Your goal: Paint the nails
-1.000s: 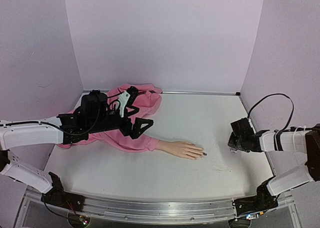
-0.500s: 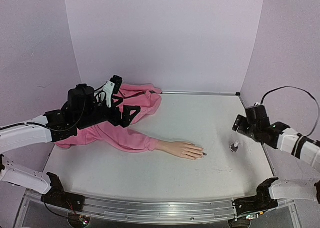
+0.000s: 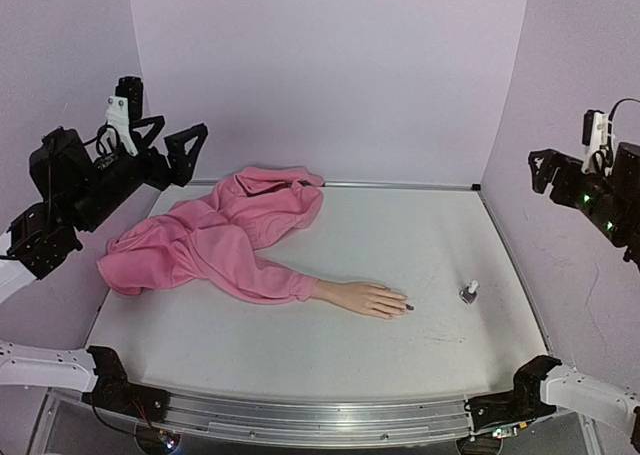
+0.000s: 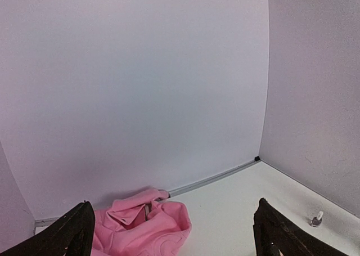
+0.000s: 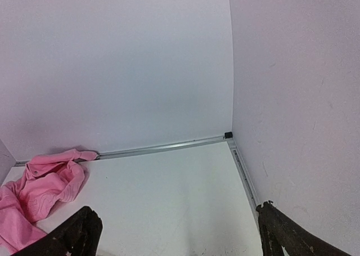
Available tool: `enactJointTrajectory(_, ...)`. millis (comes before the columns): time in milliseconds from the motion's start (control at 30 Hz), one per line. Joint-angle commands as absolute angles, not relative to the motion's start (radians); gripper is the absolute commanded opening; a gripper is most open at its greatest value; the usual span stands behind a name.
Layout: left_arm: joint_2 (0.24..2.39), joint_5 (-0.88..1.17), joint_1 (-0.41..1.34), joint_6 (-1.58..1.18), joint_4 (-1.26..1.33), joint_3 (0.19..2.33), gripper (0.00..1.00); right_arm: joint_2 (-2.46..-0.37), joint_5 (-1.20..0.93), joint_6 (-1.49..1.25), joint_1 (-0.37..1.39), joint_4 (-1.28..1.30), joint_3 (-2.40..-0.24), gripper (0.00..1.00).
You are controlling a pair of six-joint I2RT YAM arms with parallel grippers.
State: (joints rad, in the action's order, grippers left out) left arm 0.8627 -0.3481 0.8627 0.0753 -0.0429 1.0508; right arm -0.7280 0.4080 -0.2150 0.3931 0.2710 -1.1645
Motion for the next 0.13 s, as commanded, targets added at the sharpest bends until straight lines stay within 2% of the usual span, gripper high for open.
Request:
enactJointTrajectory(0, 0.835, -0.415, 0.859, 0.14, -0.033, 1.083, 1.0, -0.699, 0.398, -0.124, 0.39, 0.319, -1.201, 0.98)
enactJointTrajectory(100, 0.816, -0.423, 0.859, 0.143, -0.035, 1.076, 1.0, -0.689, 0.413, -0.151, 0.39, 0.322, -1.201, 0.98)
